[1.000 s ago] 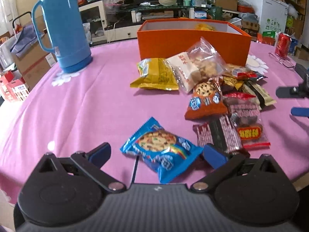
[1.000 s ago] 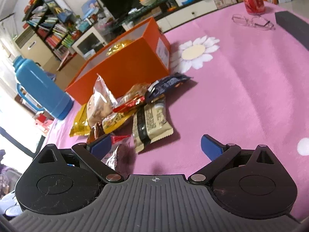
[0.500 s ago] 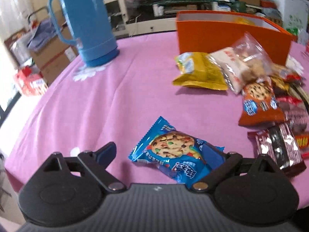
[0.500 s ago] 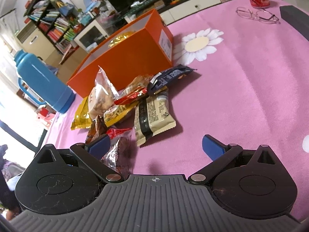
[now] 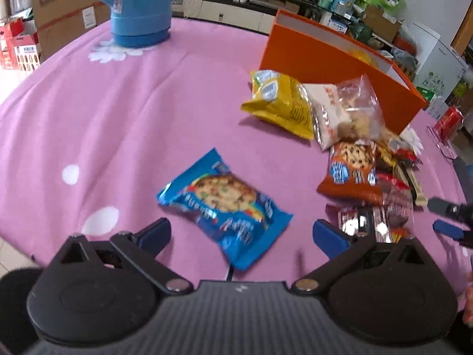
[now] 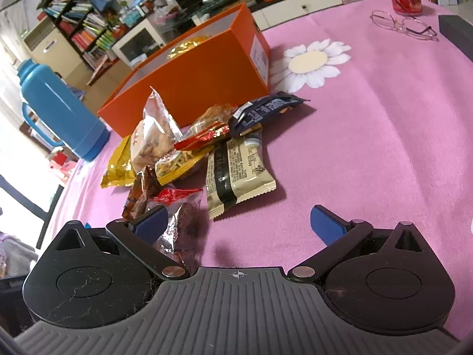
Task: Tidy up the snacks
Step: 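Move both grippers back over the snack pile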
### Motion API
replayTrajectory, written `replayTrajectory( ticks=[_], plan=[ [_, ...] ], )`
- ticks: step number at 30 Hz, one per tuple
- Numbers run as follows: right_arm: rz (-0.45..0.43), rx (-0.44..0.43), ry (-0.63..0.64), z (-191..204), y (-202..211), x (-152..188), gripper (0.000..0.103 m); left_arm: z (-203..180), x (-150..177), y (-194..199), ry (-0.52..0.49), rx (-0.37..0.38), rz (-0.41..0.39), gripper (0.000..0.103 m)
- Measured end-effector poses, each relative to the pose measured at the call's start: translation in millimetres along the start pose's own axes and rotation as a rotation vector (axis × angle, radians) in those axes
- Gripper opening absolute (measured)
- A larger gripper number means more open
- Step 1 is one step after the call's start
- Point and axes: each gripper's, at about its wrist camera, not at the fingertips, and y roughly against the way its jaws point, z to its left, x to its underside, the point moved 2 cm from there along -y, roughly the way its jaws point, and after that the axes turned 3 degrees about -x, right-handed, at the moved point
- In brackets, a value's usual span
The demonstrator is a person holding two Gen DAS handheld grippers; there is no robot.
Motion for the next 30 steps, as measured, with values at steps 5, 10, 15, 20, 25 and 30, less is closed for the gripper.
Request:
replayTrajectory(
  ticks=[5, 10, 15, 20, 25, 30],
  plan=[
    [0.0, -0.008, -0.003, -1.1, 1.3, 0.2, 0.084, -5.9, -22.8, -26.7, -0.032, 0.024, 0.014, 0.102],
    [-0.006, -0.023, -0.031, -5.6, 3.3, -1.1, 0.084, -15.6, -45.1, -41.8, -0.07, 0.009, 0.023, 0.102],
    [-0.027, 0.011, 0.009, -1.8, 5.7, -2.1, 0.084, -15.6, -23.4, -23.1, -0.139, -0.053, -0.03, 0.103],
    [-0.043, 0.043, 0.151, 23.8, 3.7, 2.7, 0.084, -17.3, -8.0, -31.2, -0.163, -0.038, -0.01, 0.102],
    [-0.073, 0.122, 0.167, 25.2, 3.5, -4.1, 0.084, -26.0, -0.5, -32.7, -0.207, -0.053, -0.037, 0.102],
    [-0.078, 0.171, 0.165, 23.6, 1.6, -32.7, 0.084, -31.1, 3.5, -35.0, -0.254, -0.081, -0.055, 0.102]
  ],
)
